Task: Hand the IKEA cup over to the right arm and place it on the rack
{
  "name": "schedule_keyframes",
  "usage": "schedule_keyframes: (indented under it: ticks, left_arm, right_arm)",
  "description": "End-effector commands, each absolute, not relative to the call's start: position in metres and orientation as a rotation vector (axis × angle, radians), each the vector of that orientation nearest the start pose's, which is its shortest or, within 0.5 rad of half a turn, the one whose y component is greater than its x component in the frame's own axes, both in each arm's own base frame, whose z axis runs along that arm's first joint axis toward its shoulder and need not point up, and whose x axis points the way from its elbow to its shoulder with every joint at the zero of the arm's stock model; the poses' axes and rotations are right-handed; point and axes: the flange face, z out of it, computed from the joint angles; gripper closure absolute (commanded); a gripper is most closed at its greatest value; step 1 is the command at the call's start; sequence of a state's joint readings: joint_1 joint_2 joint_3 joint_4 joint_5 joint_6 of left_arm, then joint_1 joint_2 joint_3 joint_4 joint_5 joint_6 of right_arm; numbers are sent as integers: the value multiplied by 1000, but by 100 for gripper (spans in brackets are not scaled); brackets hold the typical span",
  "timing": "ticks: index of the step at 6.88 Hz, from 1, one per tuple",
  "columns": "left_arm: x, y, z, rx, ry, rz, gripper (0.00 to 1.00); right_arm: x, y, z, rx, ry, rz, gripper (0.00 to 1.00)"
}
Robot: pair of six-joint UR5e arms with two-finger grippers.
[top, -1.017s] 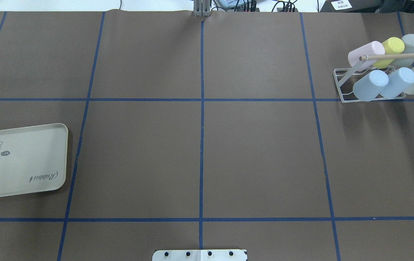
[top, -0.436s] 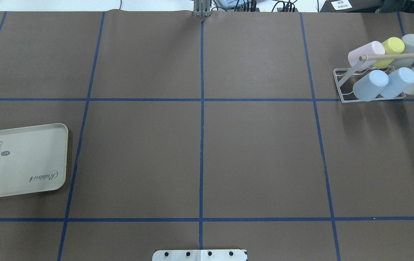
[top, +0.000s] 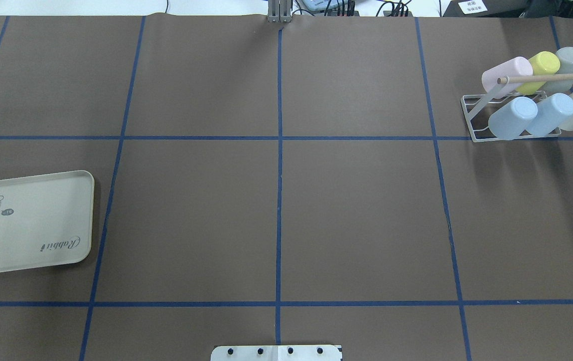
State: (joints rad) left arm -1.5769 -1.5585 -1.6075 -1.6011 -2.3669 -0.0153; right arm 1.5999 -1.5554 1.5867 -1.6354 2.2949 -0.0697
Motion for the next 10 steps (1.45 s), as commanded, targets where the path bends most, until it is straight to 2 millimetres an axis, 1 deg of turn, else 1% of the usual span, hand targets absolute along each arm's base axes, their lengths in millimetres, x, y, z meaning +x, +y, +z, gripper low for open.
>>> schedule_keyframes:
  ticks: [1,10]
  left_arm:
    - [-65,-490,643,46,796,0,0]
    - [-65,-490,642,46,798,0,0]
  right_arm:
    - [82,-492,656,-7,-725,-12,0]
    - [80,-492,656,-8,-739,-13,0]
